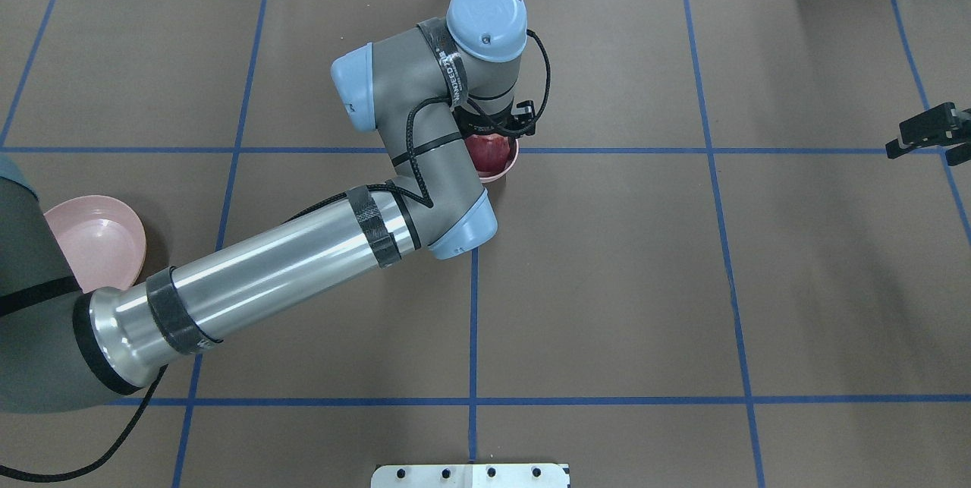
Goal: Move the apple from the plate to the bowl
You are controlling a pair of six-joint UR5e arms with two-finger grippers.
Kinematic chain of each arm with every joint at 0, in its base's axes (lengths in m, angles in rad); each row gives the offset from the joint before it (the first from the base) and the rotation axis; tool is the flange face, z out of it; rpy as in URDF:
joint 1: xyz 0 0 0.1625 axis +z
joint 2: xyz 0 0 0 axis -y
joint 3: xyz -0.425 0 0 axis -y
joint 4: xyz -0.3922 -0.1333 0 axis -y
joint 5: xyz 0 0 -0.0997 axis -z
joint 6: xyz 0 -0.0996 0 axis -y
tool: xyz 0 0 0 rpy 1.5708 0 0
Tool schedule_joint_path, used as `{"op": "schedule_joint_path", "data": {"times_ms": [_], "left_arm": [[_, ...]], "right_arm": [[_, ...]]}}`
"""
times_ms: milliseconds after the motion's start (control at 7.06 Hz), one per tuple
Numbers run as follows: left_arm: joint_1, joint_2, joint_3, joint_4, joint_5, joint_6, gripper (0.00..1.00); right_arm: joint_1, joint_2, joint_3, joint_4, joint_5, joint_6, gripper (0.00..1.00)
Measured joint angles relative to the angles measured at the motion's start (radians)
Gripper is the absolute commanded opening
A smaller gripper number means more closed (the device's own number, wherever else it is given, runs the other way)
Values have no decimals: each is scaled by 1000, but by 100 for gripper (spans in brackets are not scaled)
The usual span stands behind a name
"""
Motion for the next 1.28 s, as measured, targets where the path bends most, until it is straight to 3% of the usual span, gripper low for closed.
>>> {"op": "schedule_joint_path", "data": {"times_ms": [425, 709, 992, 1276], "left_arm": [[-62, 429, -541, 78, -29, 175, 98], [-178, 709, -767, 131, -87, 455, 98], [-402, 969, -838, 108, -237, 839, 98], [-543, 1073, -824, 88, -319, 1034, 98]], "right_arm": [[21, 5, -3, -4, 1, -3, 100], [51, 5, -10, -31, 1, -52, 100], [100, 8, -6, -137, 1, -200, 100], [121, 6, 11, -192, 0, -258, 100]]}}
